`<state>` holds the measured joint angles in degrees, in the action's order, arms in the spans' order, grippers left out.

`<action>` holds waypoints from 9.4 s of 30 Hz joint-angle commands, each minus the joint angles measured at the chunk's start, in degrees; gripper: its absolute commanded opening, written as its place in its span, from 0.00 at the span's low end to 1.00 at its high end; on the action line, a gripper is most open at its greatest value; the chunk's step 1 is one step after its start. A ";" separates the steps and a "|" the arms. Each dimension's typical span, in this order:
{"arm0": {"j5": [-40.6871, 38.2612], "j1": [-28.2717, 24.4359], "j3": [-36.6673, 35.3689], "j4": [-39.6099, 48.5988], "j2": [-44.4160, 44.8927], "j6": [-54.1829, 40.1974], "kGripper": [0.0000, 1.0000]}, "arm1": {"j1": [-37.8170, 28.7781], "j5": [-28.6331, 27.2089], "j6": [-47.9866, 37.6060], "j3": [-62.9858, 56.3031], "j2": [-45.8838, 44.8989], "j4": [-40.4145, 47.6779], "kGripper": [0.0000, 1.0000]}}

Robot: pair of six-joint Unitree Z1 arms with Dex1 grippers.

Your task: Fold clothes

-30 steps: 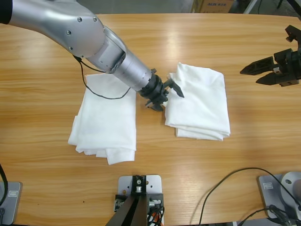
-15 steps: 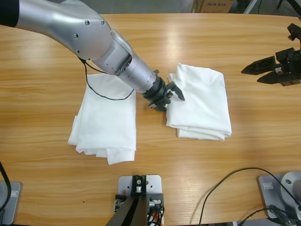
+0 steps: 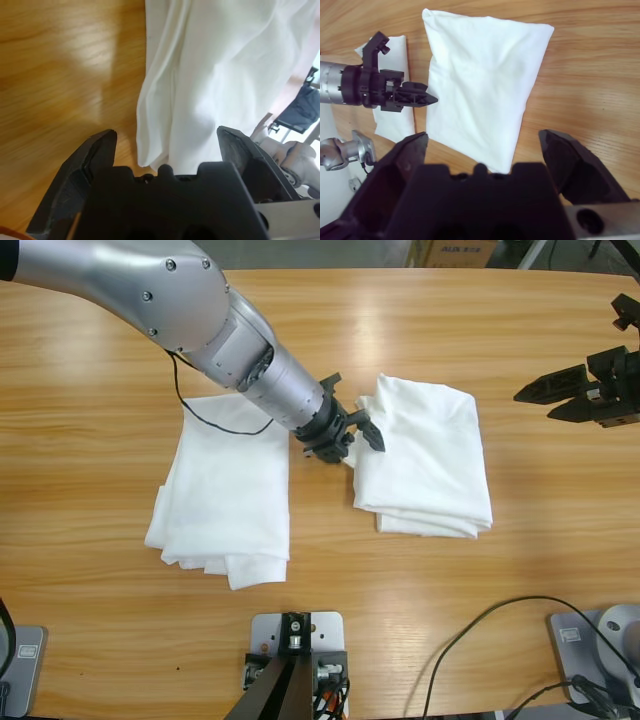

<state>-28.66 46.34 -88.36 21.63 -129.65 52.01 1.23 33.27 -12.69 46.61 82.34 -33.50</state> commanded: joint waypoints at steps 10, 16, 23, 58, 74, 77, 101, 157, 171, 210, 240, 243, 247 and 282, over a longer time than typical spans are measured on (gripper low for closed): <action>3.03 0.76 -4.81 6.98 -4.40 -0.77 0.69 | 1.09 0.48 1.26 -1.44 -1.65 -0.51 0.91; -3.90 1.46 -6.21 7.56 -6.32 4.21 0.69 | 1.14 0.30 1.33 -1.52 -1.65 -0.42 0.91; -0.98 1.56 -5.74 8.85 -7.20 8.81 0.16 | 1.14 -0.05 1.86 -1.68 -2.06 -0.42 0.91; 2.03 2.27 -2.24 12.20 -5.04 4.50 0.00 | 10.11 17.72 -1.76 -10.86 18.69 14.29 0.91; 2.12 1.12 -1.57 10.85 -4.25 4.07 0.00 | 9.65 20.78 -2.92 -15.27 26.81 21.50 1.00; 2.03 1.12 -1.52 10.57 -4.39 4.07 0.00 | 7.45 20.96 -3.54 -15.38 27.16 22.08 1.00; -3.30 0.77 -0.47 6.51 -3.40 0.04 0.00 | 0.18 24.56 -5.68 -17.17 34.21 30.57 0.23; 3.61 -0.11 6.27 5.47 1.73 0.16 1.00 | 0.18 27.11 -1.82 -17.96 29.72 29.90 0.00; 5.88 3.34 0.31 7.19 -2.17 6.97 0.84 | 0.18 27.11 -1.17 -18.22 29.04 30.17 0.00; 5.21 3.74 0.83 -4.25 -0.03 5.38 0.00 | 1.23 28.97 -0.94 -18.26 18.28 24.17 0.00; 11.85 -1.74 21.45 4.29 32.72 3.54 0.00 | -31.04 19.92 -19.96 2.87 15.15 22.38 0.00; 12.24 -3.13 24.53 4.29 35.85 3.54 0.00 | -35.59 18.39 -23.14 7.41 18.58 24.00 0.00; 12.73 -4.90 28.84 4.58 40.28 3.54 0.00 | -38.65 17.28 -25.55 13.19 22.34 24.01 0.00; 10.82 -12.50 39.74 2.52 39.22 -0.42 0.00 | -45.56 13.14 -30.63 19.76 38.34 29.73 0.00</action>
<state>-16.27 34.77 -50.04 27.85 -84.90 52.07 -44.61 46.84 -42.80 66.46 115.86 -4.94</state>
